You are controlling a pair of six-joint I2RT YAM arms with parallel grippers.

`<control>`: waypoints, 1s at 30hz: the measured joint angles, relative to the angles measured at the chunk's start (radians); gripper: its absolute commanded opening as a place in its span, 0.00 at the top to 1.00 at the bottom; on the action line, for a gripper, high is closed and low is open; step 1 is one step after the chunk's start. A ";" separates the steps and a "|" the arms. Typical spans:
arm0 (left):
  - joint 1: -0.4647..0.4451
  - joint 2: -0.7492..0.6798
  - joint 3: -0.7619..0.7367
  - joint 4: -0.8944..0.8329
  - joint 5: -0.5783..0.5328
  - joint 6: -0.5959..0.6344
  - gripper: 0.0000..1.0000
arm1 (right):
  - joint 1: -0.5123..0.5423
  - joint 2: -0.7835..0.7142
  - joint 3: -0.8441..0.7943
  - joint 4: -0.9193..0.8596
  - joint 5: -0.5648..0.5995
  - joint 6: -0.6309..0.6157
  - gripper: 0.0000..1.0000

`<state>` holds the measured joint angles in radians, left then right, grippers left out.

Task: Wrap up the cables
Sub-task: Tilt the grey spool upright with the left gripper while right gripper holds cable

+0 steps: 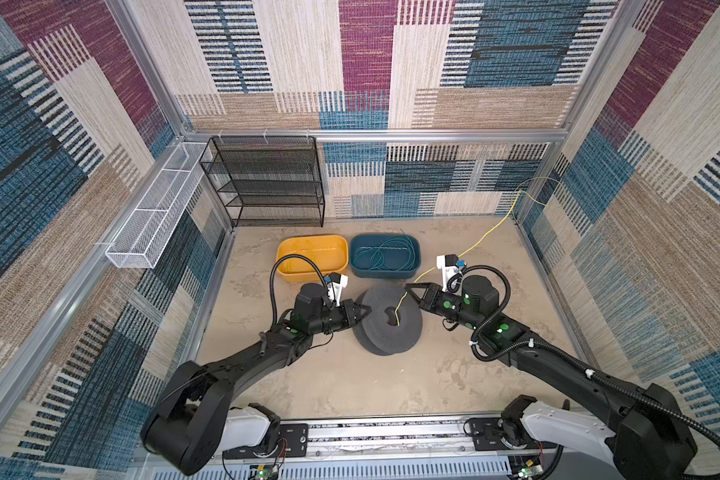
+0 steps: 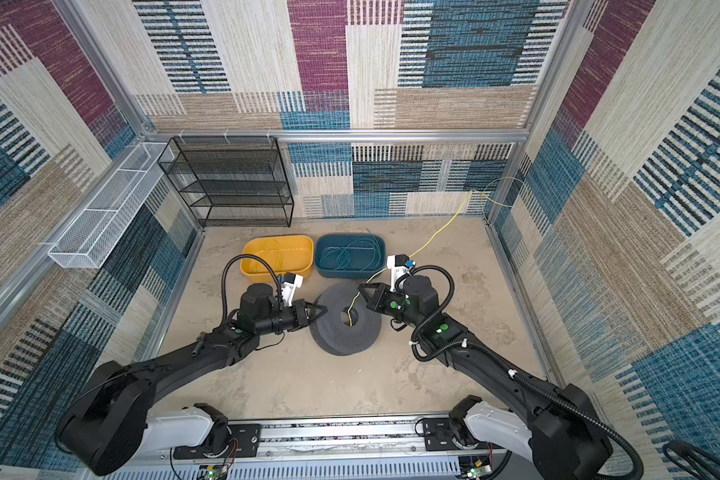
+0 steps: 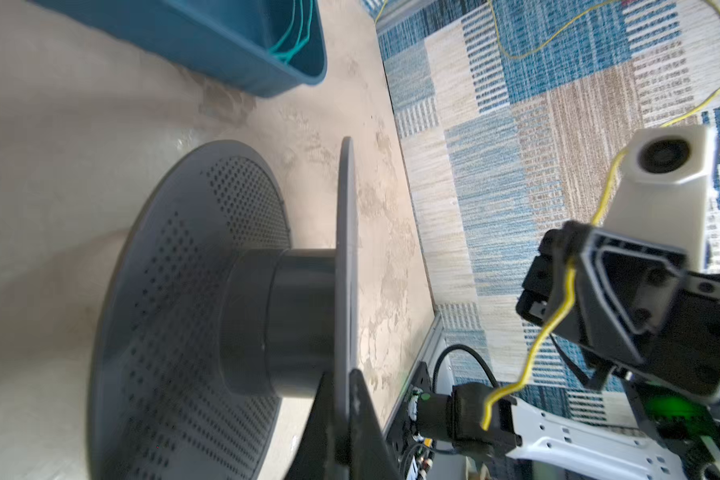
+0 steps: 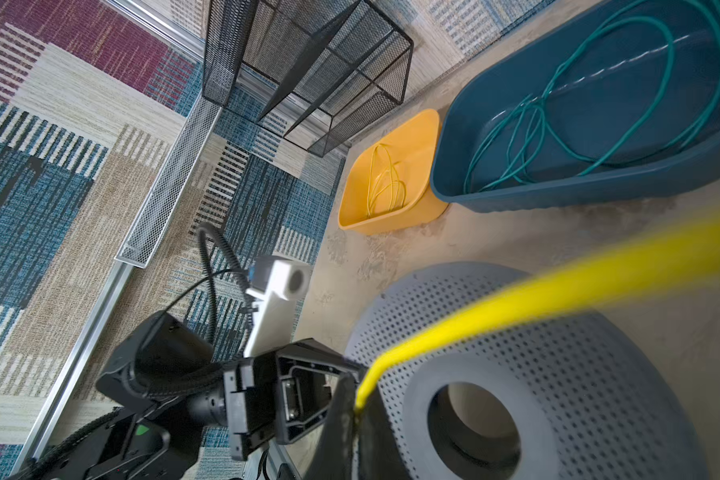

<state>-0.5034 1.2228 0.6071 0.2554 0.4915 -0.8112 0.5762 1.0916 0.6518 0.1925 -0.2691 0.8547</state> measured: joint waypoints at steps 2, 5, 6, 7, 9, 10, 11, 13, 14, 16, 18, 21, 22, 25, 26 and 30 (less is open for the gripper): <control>-0.016 -0.078 0.049 -0.132 -0.106 0.047 1.00 | -0.007 -0.002 0.000 -0.001 0.000 -0.003 1.00; -0.056 -0.173 0.123 -0.305 -0.261 0.111 1.00 | -0.016 -0.001 0.006 -0.003 0.000 -0.008 1.00; -0.074 -0.185 0.145 -0.344 -0.304 0.129 1.00 | -0.019 0.000 0.010 -0.003 0.000 -0.010 1.00; -0.094 -0.188 0.171 -0.387 -0.351 0.139 1.00 | -0.020 0.003 0.014 -0.003 0.000 -0.014 1.00; -0.140 -0.174 0.218 -0.466 -0.457 0.157 1.00 | -0.024 0.004 0.021 -0.004 0.000 -0.019 1.00; -0.166 -0.158 0.244 -0.506 -0.515 0.161 1.00 | -0.027 0.004 0.024 -0.005 0.000 -0.022 1.00; -0.191 -0.140 0.268 -0.537 -0.571 0.164 1.00 | -0.029 0.004 0.028 -0.006 0.000 -0.026 1.00; -0.244 -0.101 0.310 -0.585 -0.683 0.168 1.00 | -0.034 0.000 0.032 -0.010 0.001 -0.031 1.00; -0.271 -0.085 0.322 -0.594 -0.741 0.169 1.00 | -0.035 -0.006 0.032 -0.014 0.001 -0.036 1.00; -0.317 -0.051 0.342 -0.608 -0.841 0.169 1.00 | -0.040 -0.019 0.035 -0.026 0.009 -0.042 1.00; -0.358 -0.008 0.365 -0.619 -0.930 0.166 1.00 | -0.042 -0.033 0.035 -0.034 0.018 -0.045 1.00; -0.403 0.056 0.397 -0.618 -1.020 0.153 1.00 | -0.048 -0.043 0.035 -0.038 0.020 -0.048 1.00; -0.417 0.080 0.407 -0.618 -1.044 0.149 1.00 | -0.051 -0.044 0.035 -0.039 0.023 -0.050 1.00; -0.454 0.149 0.436 -0.618 -1.097 0.127 1.00 | -0.053 -0.046 0.035 -0.040 0.027 -0.051 1.00; -0.463 0.167 0.440 -0.616 -1.107 0.121 1.00 | -0.054 -0.047 0.035 -0.041 0.027 -0.051 1.00; -0.477 0.210 0.451 -0.608 -1.132 0.103 1.00 | -0.058 -0.047 0.035 -0.043 0.026 -0.055 1.00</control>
<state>-0.9802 1.4330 1.0584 -0.3523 -0.6403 -0.7086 0.5182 1.0443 0.6872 0.1493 -0.2428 0.7998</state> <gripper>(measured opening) 0.068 0.066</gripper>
